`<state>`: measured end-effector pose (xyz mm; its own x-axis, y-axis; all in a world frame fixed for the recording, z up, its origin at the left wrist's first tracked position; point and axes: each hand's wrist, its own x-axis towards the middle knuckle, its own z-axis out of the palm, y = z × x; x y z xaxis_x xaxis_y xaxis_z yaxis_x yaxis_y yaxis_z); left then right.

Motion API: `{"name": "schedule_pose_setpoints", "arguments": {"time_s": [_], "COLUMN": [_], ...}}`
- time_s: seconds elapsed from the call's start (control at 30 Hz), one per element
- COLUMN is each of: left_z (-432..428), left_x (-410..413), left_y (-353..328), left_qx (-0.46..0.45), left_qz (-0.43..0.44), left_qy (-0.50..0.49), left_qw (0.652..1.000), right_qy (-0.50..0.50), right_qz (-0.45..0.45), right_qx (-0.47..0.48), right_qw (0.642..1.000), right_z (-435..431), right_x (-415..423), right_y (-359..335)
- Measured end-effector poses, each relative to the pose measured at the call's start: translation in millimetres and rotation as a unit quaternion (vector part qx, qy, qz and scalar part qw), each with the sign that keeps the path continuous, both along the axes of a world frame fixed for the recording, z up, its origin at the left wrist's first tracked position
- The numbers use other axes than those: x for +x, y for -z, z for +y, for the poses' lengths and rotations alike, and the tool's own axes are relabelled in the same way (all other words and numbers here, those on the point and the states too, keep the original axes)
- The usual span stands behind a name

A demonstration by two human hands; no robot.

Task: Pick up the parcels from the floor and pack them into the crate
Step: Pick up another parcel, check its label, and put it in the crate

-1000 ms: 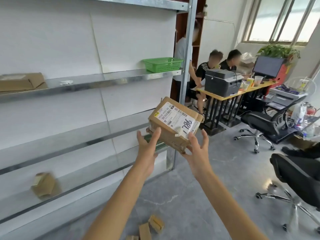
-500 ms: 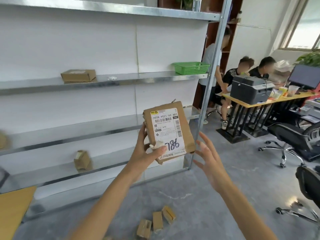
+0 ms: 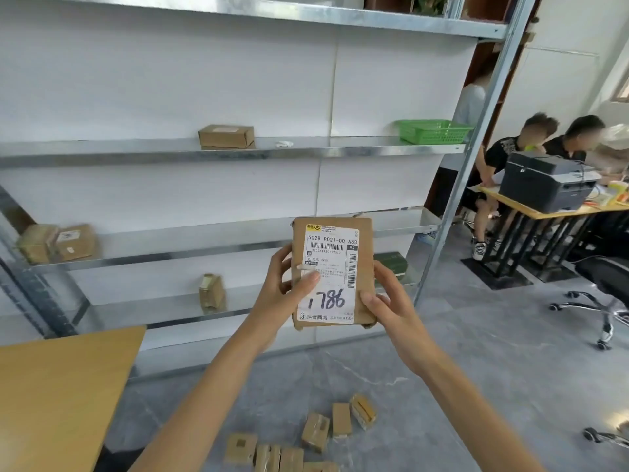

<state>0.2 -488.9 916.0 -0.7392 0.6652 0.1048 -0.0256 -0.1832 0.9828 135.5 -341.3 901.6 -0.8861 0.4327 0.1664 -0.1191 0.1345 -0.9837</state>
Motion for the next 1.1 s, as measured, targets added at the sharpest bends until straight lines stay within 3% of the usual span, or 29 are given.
{"name": "schedule_pose_setpoints", "arguments": {"time_s": [0.33, 0.57, 0.83, 1.1], "left_z": [-83, -135, -194, -296], "left_x": [28, 95, 189, 252], "left_y": [14, 25, 38, 31], "left_qx": [-0.027, -0.111, -0.132, -0.137], "left_qz": [-0.074, -0.075, -0.120, -0.112], "left_qy": [-0.094, -0.184, -0.262, -0.310], "left_qw": [0.993, 0.974, 0.948, 0.934], "right_qy": [-0.071, -0.142, -0.229, -0.307], "right_qz": [-0.005, -0.025, -0.058, -0.059], "right_qx": [-0.015, -0.045, -0.058, -0.053], "right_qw": [0.997, 0.989, 0.970, 0.948], "right_z": [-69, -110, -155, -247], "right_x": [-5, 37, 104, 142], "right_y": [24, 45, 68, 62]}}
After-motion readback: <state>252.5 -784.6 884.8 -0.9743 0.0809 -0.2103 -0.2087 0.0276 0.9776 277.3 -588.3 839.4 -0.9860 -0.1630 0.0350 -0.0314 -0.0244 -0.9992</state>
